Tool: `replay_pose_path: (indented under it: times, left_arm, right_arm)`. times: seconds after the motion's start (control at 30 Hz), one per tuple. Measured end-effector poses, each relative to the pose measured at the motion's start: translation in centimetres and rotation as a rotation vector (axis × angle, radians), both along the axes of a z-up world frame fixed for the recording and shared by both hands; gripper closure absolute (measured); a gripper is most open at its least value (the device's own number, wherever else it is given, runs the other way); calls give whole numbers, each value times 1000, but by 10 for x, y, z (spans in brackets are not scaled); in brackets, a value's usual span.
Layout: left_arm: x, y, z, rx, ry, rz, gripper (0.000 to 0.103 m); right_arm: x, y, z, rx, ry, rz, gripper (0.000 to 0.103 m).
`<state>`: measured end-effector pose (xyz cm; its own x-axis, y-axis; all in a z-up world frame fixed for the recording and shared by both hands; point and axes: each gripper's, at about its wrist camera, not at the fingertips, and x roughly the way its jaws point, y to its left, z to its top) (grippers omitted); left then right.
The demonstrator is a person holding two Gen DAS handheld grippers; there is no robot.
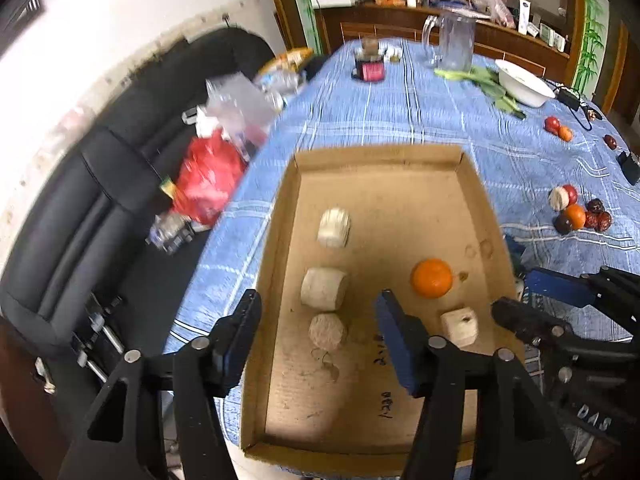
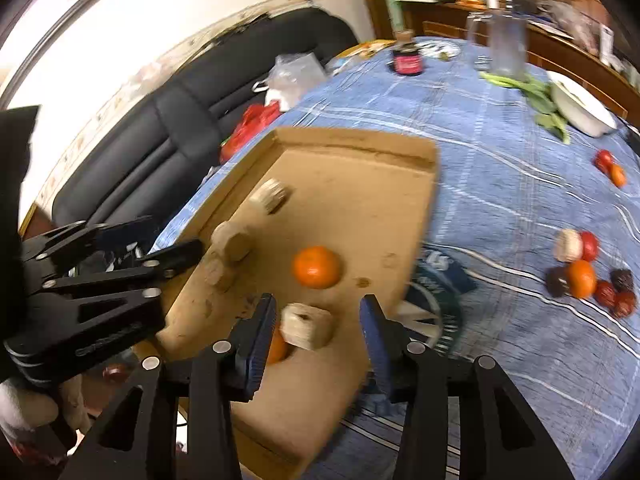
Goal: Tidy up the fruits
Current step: 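Move both open tools back to the fruit pile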
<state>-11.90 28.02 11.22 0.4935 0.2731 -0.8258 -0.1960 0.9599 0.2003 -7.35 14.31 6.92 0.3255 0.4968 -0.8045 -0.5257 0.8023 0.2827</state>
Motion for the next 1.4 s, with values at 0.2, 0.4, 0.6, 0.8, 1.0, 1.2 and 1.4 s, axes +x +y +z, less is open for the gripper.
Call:
replay_pose_path:
  times: [0.2, 0.4, 0.6, 0.8, 1.0, 1.2, 1.4]
  left_arm:
    - [-7, -35, 22, 65, -56, -36, 42]
    - [-11, -75, 34, 93, -92, -88, 42]
    - [-14, -108, 44, 98, -122, -120, 41]
    - [-13, -132, 48, 101, -130, -141, 37]
    - [-10, -141, 44, 83, -102, -144, 37]
    - [-1, -136, 29, -10, -44, -121, 37]
    - [19, -146, 1, -121, 25, -159, 37]
  right_arm:
    - [0, -43, 10, 19, -7, -83, 55]
    - [-4, -84, 22, 28, -31, -140, 55]
    - [-9, -115, 34, 33, -66, -168, 49]
    - [-9, -139, 37, 38, -78, -186, 49]
    - [-5, -158, 31, 49, -62, -199, 49]
    - [3, -190, 8, 45, 2, -267, 49]
    - [21, -237, -14, 39, 81, -399, 49]
